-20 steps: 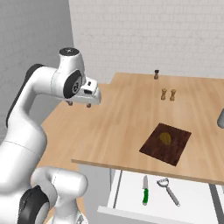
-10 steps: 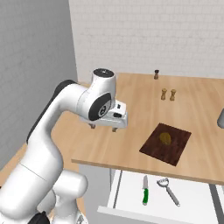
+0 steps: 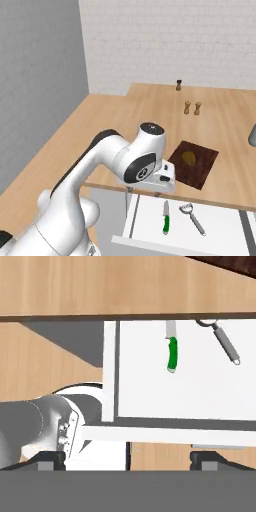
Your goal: Place the appropriate cutting tool for cutting the avocado skin on the cutting board.
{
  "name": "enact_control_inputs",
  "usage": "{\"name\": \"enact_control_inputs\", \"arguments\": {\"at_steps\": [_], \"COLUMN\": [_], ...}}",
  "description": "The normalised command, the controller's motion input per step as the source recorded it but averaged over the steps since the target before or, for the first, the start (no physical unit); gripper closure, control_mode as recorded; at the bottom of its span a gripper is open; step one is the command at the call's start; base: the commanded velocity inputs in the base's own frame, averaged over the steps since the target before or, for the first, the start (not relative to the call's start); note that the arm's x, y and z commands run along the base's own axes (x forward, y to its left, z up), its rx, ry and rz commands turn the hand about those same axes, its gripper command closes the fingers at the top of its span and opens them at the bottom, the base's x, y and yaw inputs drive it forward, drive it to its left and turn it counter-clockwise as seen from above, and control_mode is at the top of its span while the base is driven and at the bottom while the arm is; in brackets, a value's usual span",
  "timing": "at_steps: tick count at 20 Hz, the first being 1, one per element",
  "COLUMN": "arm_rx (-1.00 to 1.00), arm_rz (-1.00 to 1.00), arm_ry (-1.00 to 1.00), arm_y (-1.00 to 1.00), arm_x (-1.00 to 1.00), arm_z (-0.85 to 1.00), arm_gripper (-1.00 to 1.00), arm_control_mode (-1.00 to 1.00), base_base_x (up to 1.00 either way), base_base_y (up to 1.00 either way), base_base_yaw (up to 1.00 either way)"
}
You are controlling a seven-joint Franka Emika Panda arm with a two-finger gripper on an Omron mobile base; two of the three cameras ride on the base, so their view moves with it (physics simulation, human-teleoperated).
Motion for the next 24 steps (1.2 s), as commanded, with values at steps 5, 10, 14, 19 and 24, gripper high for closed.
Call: {"name": "enact_control_inputs", "arguments": {"at_steps": [5,10,14,19,24], "arm_rx": [0.00,0.00,0.00,0.00,0.03], "arm_rz": [-0.07,0.00,0.00,0.00,-0.02], "arm_ry": [0.14,0.00,0.00,-0.03,-0.07], "arm_y": [-0.84,-0.18,-0.01,0.00,0.02], "arm_x": [-0.30,-0.01,0.00,0.06,0.39], "arm_z": [-0.76,-0.69,-0.67,-0.56,-0.45], "arm_gripper": [-1.00,-1.00,-1.00,-1.00,-1.00], "arm_control_mode": [-1.00,-1.00,-1.00,-1.00,-1.00], "base_base_x": [0.00,0.00,0.00,0.00,0.00], "base_base_y": [0.00,0.00,0.00,0.00,0.00], "base_base_yaw": [0.00,0.00,0.00,0.00,0.00]}}
